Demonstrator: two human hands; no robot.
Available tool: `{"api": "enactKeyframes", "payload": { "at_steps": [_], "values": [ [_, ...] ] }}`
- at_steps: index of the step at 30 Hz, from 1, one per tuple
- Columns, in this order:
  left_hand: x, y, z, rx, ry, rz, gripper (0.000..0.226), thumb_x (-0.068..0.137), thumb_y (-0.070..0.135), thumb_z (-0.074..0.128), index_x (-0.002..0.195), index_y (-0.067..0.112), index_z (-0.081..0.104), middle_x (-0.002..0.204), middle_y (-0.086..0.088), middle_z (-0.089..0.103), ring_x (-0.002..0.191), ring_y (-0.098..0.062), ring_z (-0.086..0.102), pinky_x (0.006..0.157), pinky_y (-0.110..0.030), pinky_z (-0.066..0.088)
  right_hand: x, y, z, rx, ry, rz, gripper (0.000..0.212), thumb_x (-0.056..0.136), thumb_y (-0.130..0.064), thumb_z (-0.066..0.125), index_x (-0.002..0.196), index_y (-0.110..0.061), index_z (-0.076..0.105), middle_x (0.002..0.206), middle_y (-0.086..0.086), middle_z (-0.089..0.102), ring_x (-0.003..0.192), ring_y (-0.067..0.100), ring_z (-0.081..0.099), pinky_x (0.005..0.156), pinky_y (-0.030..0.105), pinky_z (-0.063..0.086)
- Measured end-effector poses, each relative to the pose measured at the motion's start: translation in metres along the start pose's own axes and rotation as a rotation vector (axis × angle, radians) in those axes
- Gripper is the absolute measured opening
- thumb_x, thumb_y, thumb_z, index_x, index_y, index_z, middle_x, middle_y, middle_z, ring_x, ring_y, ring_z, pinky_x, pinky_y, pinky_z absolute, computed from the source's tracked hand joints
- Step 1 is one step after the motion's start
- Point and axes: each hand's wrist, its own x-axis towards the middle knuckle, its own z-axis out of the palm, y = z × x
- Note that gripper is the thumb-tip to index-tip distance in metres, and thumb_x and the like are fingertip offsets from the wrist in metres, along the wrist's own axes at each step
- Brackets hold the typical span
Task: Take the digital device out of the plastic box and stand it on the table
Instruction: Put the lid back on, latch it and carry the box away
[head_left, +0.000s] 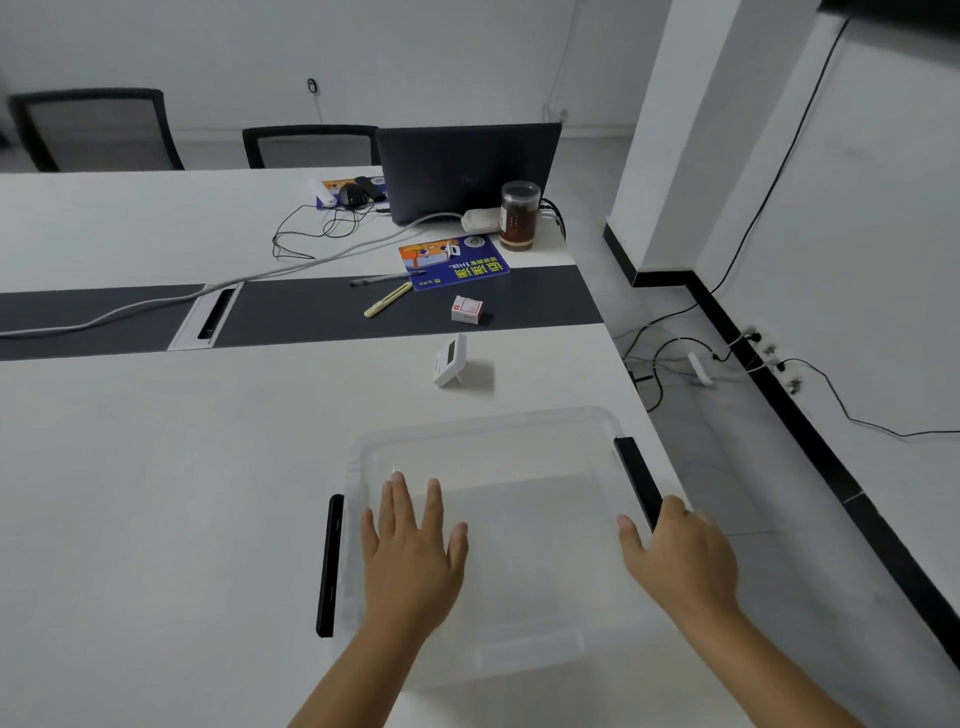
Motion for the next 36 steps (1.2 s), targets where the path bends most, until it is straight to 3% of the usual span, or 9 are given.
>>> {"api": "enactKeyframes", "payload": {
  "at_steps": [2,4,7,11,13,15,22,30,36],
  "values": [
    [0.0,-0.002,-0.002,-0.012,0.017,0.001,0.099,0.06,0.068,-0.022,0.143,0.022,0.006,0.155,-0.014,-0.006,0.143,-0.025,-0.008,0.116,-0.039,-0.003,0.001,0.001,0.005,-0.038,0.048,-0.088,0.035,0.075,-0.026,0.064,0.075,0.007,0.054,0.06,0.021,0.063,0.062,0.038,0.06,0.044,0.031,0.037],
    [0.0,-0.009,-0.004,-0.06,0.057,0.049,0.067,0.084,0.051,0.016,0.139,0.015,0.028,0.153,-0.018,0.013,0.143,-0.028,0.011,0.116,-0.04,0.01,-0.002,-0.001,0.009,-0.014,0.104,-0.242,0.044,0.085,-0.038,0.043,0.096,0.003,0.055,0.092,0.023,0.069,0.09,0.039,0.06,0.068,0.042,0.05],
    [0.001,-0.031,-0.003,-0.133,0.298,0.128,0.041,0.071,0.025,0.055,0.104,0.002,0.065,0.117,-0.024,0.062,0.11,-0.04,0.058,0.089,-0.044,0.048,-0.008,-0.001,0.017,-0.073,0.029,-0.649,0.052,0.092,-0.049,0.015,0.119,-0.02,0.049,0.133,0.004,0.05,0.135,0.022,0.022,0.109,0.031,0.014],
    [-0.008,-0.065,-0.008,-0.165,0.306,-0.152,0.056,0.076,0.034,0.051,0.116,-0.006,0.052,0.116,-0.029,0.061,0.113,-0.045,0.053,0.092,-0.05,0.046,-0.012,-0.01,0.017,-0.135,-0.171,-0.641,0.052,0.09,-0.055,0.009,0.117,-0.034,0.048,0.124,-0.006,0.063,0.122,0.013,0.033,0.11,0.021,-0.003],
    [-0.014,-0.077,-0.014,-0.377,0.115,-0.475,0.07,0.076,0.042,0.06,0.125,-0.004,0.04,0.126,-0.028,0.052,0.115,-0.041,0.049,0.096,-0.049,0.042,-0.013,-0.013,0.017,-0.111,-0.201,-0.589,0.055,0.088,-0.057,0.008,0.114,-0.035,0.051,0.122,-0.009,0.064,0.118,0.011,0.035,0.11,0.022,-0.003],
    [-0.021,-0.079,-0.021,-0.725,-0.021,-0.622,0.064,0.068,0.049,0.064,0.107,0.001,0.048,0.113,-0.022,0.059,0.093,-0.032,0.055,0.078,-0.039,0.044,-0.011,-0.015,0.018,-0.105,-0.186,-0.556,0.059,0.087,-0.059,0.008,0.11,-0.035,0.057,0.12,-0.009,0.065,0.117,0.012,0.036,0.108,0.024,-0.002],
    [-0.032,-0.058,-0.02,-0.449,0.31,-0.542,0.047,0.075,0.033,0.065,0.108,0.003,0.052,0.089,-0.011,0.054,0.095,-0.033,0.055,0.076,-0.037,0.045,-0.009,-0.017,0.018,-0.111,-0.226,-0.524,0.066,0.086,-0.061,0.007,0.108,-0.031,0.062,0.119,-0.005,0.066,0.116,0.012,0.035,0.103,0.029,0.01],
    [-0.03,-0.058,-0.025,-0.373,0.3,-0.405,0.032,0.078,0.034,0.061,0.081,0.012,0.039,0.063,0.005,0.041,0.065,-0.023,0.046,0.055,-0.028,0.031,-0.007,-0.021,0.012,-0.101,-0.289,-0.539,0.066,0.087,-0.059,0.008,0.11,-0.027,0.061,0.122,-0.002,0.065,0.117,0.011,0.035,0.111,0.023,-0.008],
    [-0.03,-0.059,-0.023,-0.364,0.326,-0.332,0.027,0.079,0.031,0.06,0.088,0.011,0.044,0.072,0.0,0.05,0.067,-0.023,0.05,0.05,-0.024,0.028,-0.005,-0.017,0.018,-0.071,-0.182,-0.615,0.068,0.087,-0.06,0.01,0.11,-0.022,0.061,0.123,0.003,0.063,0.119,0.013,0.034,0.109,0.027,0.001]
  ]
}}
